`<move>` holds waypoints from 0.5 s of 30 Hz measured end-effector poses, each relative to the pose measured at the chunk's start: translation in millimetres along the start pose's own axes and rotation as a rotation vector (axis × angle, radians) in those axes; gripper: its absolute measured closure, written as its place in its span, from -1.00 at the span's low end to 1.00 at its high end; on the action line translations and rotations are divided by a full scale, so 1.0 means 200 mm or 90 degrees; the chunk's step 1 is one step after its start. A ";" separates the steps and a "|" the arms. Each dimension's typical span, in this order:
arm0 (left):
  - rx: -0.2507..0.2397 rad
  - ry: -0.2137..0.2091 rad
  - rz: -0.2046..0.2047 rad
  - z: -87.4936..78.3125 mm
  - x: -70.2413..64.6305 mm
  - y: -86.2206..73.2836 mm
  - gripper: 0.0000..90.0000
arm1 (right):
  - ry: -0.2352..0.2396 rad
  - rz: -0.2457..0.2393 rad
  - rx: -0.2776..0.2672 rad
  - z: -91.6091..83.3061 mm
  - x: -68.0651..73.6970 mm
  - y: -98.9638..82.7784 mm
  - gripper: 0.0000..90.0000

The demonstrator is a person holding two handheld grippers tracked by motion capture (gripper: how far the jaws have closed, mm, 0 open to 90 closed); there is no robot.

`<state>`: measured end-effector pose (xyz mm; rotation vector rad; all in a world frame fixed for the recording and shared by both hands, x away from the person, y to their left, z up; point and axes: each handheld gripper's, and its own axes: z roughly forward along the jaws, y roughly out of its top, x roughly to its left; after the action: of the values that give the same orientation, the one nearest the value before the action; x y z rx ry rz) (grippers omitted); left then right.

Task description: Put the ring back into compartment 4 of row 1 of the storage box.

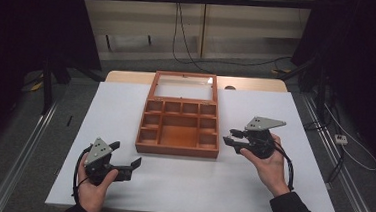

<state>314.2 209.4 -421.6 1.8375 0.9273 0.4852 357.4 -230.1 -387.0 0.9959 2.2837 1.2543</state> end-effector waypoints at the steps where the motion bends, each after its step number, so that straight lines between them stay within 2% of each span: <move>1: 0.000 -0.001 -0.001 0.00 0.00 0.00 -0.88 | 0.000 0.000 -0.002 0.00 0.00 0.01 0.34; 15: -0.003 0.000 -0.004 0.00 0.00 0.00 -0.88 | -0.001 -0.006 -0.020 0.05 -0.04 0.11 0.34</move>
<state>314.1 210.1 -421.8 1.8302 0.9313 0.4822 379.1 -222.1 -374.1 0.9737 2.2580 1.2819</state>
